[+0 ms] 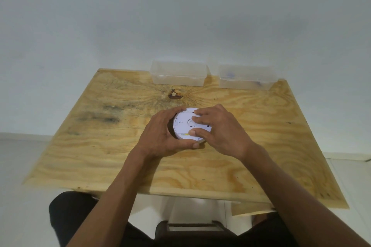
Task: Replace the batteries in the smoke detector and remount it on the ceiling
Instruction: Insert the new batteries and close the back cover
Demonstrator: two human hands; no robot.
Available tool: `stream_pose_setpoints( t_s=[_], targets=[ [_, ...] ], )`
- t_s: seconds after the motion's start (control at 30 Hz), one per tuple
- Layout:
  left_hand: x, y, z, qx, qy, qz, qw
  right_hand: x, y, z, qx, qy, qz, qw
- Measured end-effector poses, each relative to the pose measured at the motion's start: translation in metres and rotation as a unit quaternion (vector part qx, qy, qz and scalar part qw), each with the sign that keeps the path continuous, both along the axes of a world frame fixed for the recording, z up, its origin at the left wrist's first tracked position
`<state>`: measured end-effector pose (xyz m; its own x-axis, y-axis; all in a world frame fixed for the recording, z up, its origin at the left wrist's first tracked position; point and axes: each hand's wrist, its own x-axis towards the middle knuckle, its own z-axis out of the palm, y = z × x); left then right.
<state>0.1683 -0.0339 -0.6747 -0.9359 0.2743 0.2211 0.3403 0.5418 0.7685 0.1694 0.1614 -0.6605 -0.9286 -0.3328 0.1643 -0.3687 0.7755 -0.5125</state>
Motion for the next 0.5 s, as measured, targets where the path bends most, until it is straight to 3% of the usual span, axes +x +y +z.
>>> stream_pose_setpoints(
  t_s=[0.13,0.27,0.5],
  targets=[
    [-0.002,-0.012,-0.008,0.006,-0.033,-0.024,0.999,0.001,0.004,-0.001,0.023,-0.004,0.016,1.000],
    [0.000,-0.014,-0.007,0.080,-0.053,-0.044,0.994,0.003,0.009,0.000,0.018,-0.021,0.022,0.999],
    [-0.001,-0.008,-0.004,0.122,-0.065,-0.042,0.990,0.015,0.018,0.009,-0.001,-0.122,0.037,0.992]
  ],
)
